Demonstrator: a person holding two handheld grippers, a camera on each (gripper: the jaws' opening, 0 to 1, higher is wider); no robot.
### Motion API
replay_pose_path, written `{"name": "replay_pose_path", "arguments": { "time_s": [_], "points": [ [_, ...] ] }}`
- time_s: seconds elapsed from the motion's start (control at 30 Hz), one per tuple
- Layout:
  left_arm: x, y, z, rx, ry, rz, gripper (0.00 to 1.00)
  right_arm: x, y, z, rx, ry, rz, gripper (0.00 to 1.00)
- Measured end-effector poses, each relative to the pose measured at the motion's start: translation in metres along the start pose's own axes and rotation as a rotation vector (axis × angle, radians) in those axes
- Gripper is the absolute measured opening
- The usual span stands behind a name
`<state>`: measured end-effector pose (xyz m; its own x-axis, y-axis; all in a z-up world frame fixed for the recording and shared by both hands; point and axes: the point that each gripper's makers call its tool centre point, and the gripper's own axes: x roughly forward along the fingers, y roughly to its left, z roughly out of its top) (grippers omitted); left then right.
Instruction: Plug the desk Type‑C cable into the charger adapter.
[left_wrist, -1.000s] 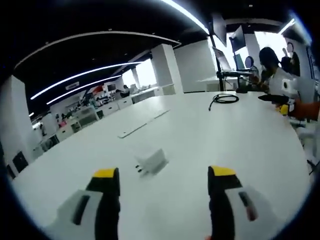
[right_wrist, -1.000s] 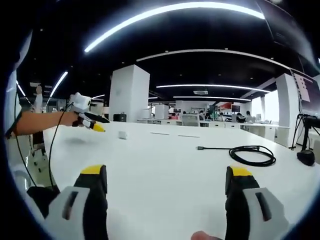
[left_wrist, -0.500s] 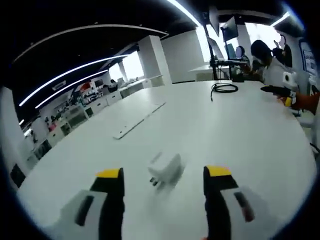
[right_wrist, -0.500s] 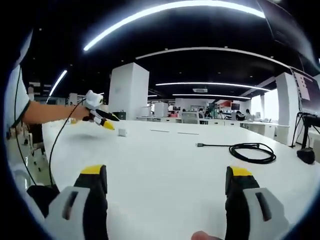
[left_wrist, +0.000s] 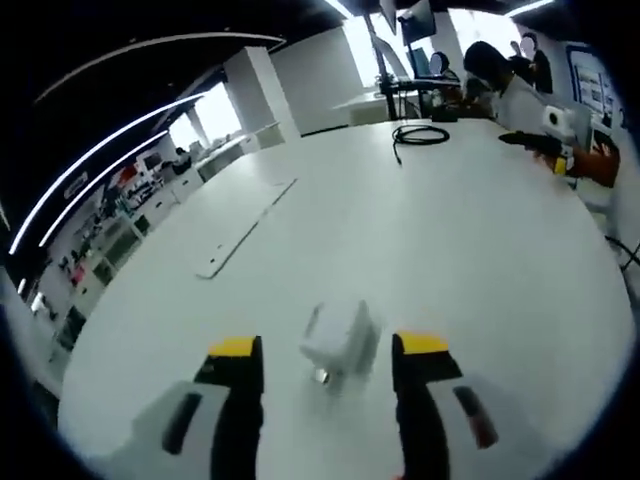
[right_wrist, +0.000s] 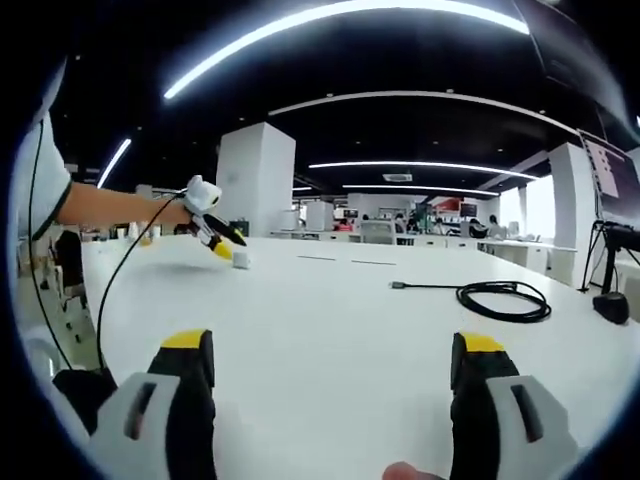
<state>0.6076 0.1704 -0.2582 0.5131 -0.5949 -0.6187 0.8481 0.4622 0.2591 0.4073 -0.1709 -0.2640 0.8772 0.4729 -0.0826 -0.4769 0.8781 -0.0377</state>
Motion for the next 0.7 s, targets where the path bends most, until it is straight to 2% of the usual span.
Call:
{"name": "replay_pose_path", "arguments": {
  "time_s": [0.2, 0.33, 0.5, 0.7],
  "points": [
    [0.01, -0.004, -0.001, 0.004, 0.049, -0.081, 0.41, -0.001, 0.002, -0.001, 0.003, 0.001, 0.002, 1.0],
    [0.016, 0.001, -0.002, 0.0, 0.058, -0.105, 0.35, -0.001, 0.003, -0.002, -0.001, 0.004, 0.003, 1.0],
    [0.023, 0.0, -0.006, 0.022, 0.101, -0.139, 0.34, -0.001, 0.002, -0.003, -0.009, 0.003, -0.006, 0.99],
    [0.027, 0.004, -0.005, 0.017, 0.112, -0.188, 0.29, 0.0, -0.003, -0.003, -0.008, 0.002, -0.02, 0.98]
  ]
}}
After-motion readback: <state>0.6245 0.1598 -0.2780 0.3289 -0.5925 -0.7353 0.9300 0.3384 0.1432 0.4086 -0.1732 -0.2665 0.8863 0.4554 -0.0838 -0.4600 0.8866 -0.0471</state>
